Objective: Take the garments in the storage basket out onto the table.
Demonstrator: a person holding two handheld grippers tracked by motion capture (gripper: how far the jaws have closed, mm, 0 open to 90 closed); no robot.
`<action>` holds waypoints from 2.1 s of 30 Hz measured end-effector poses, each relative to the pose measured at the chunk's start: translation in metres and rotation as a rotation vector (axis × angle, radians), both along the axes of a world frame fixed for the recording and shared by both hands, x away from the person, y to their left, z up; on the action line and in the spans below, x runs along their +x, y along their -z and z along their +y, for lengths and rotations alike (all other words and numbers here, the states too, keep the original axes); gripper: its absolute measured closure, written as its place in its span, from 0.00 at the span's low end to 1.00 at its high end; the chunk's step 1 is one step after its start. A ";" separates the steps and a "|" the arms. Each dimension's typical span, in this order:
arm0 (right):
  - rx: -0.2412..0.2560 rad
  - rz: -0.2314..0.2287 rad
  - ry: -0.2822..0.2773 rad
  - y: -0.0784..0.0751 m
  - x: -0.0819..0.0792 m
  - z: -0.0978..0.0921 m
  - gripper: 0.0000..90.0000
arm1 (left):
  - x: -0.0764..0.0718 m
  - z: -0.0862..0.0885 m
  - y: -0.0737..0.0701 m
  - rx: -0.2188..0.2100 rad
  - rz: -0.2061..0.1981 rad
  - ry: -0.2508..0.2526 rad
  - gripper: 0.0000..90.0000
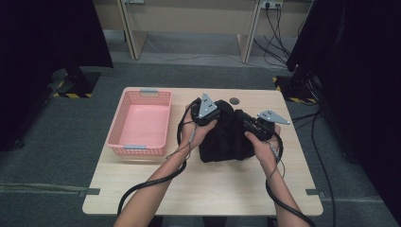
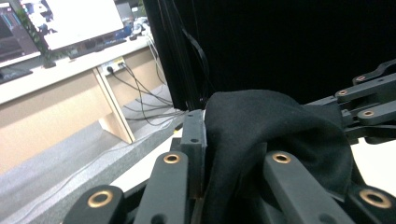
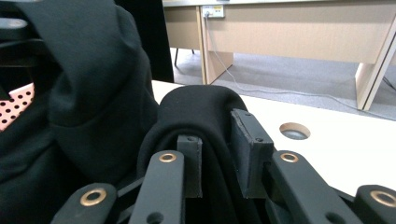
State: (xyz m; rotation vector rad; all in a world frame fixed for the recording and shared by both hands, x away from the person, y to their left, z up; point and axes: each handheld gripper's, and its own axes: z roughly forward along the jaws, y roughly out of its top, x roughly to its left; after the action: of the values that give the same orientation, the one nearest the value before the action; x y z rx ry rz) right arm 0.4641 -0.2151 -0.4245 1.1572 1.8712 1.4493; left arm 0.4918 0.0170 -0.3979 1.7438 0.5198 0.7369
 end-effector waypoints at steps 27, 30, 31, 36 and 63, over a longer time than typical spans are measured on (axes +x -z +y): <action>-0.078 0.132 0.056 0.048 0.003 -0.007 0.76 | 0.010 -0.021 0.052 0.076 0.079 -0.016 0.78; -0.078 0.136 0.059 0.050 0.003 -0.007 0.76 | 0.010 -0.022 0.056 0.078 0.084 -0.018 0.77; -0.081 0.139 0.063 0.052 0.003 -0.007 0.75 | 0.010 -0.022 0.058 0.081 0.087 -0.019 0.76; -0.085 0.144 0.070 0.056 0.003 -0.008 0.74 | 0.010 -0.022 0.068 0.080 0.108 -0.023 0.73; -0.089 0.171 0.123 0.076 0.001 -0.011 0.63 | 0.004 -0.027 0.101 0.068 0.178 -0.017 0.42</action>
State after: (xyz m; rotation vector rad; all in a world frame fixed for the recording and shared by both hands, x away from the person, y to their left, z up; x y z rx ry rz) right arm 0.4656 -0.2260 -0.5005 1.3638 1.9191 1.2218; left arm 0.4959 -0.0103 -0.4989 1.8813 0.6378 0.6206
